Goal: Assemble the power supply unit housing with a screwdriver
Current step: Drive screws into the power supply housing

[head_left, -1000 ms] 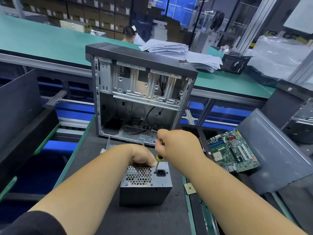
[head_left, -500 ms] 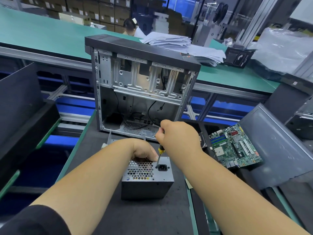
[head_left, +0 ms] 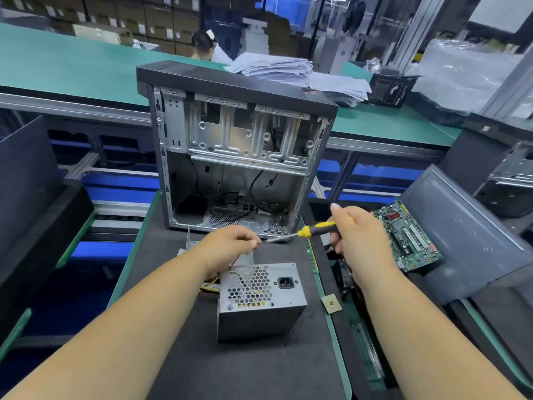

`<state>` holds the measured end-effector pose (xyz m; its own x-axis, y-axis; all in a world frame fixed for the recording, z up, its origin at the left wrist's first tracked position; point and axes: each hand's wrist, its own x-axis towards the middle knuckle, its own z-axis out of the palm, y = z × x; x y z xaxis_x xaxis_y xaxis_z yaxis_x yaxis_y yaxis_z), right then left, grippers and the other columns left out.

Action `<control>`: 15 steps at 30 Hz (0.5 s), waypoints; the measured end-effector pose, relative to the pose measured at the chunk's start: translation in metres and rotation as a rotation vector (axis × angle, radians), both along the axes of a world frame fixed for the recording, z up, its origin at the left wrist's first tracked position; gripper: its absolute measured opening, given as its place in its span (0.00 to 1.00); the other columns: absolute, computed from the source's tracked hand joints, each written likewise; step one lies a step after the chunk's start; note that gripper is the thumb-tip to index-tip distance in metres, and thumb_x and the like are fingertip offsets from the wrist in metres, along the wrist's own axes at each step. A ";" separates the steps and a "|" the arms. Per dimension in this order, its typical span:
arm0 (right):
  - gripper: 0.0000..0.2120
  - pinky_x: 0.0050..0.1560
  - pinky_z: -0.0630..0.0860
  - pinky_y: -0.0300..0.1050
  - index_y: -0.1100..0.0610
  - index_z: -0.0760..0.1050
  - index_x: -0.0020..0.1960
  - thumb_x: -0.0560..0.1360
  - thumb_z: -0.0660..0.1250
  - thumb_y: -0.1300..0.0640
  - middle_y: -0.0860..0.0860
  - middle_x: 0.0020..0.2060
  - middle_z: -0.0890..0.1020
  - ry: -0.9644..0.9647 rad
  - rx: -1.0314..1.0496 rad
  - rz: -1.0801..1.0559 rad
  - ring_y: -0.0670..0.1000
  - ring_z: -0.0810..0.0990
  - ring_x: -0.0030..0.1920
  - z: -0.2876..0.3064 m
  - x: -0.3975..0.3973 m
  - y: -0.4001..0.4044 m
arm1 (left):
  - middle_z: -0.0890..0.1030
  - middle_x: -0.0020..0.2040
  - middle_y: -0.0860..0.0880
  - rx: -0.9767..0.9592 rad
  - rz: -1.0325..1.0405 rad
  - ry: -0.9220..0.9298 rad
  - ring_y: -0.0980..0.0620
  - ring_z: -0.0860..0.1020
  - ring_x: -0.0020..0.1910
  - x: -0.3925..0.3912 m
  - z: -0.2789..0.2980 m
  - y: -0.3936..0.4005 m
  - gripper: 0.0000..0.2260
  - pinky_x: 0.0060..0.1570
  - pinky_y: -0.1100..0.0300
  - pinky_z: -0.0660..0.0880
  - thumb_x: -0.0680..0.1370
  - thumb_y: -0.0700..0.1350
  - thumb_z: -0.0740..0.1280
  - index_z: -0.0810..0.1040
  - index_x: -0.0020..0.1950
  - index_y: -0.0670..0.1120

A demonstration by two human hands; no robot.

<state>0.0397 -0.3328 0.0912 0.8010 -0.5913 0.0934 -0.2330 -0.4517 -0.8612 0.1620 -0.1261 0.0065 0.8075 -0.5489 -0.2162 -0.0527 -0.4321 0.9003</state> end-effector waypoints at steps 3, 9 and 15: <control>0.13 0.30 0.70 0.41 0.60 0.77 0.46 0.81 0.65 0.50 0.51 0.30 0.82 0.024 0.406 0.022 0.46 0.74 0.27 -0.018 0.003 0.004 | 0.84 0.48 0.55 -0.046 0.130 -0.008 0.53 0.81 0.49 -0.001 -0.003 0.029 0.04 0.46 0.59 0.77 0.78 0.49 0.67 0.82 0.47 0.55; 0.04 0.37 0.72 0.42 0.59 0.75 0.49 0.80 0.62 0.64 0.53 0.35 0.83 0.205 0.444 0.112 0.48 0.77 0.35 -0.059 0.008 0.010 | 0.83 0.42 0.56 0.072 0.087 0.001 0.57 0.81 0.44 -0.024 -0.019 0.051 0.04 0.45 0.65 0.76 0.74 0.51 0.72 0.82 0.47 0.54; 0.10 0.36 0.60 0.45 0.56 0.72 0.41 0.76 0.70 0.55 0.52 0.32 0.66 0.354 0.308 0.171 0.51 0.63 0.33 -0.077 0.010 0.011 | 0.81 0.36 0.53 0.008 0.125 0.167 0.51 0.83 0.42 -0.039 -0.025 0.056 0.12 0.50 0.54 0.75 0.73 0.48 0.73 0.77 0.31 0.51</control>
<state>0.0492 -0.3218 0.0139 0.8401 -0.4059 -0.3600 -0.4796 -0.2456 -0.8424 0.1235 -0.0701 -0.0181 0.8217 -0.4446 -0.3566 0.1510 -0.4336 0.8884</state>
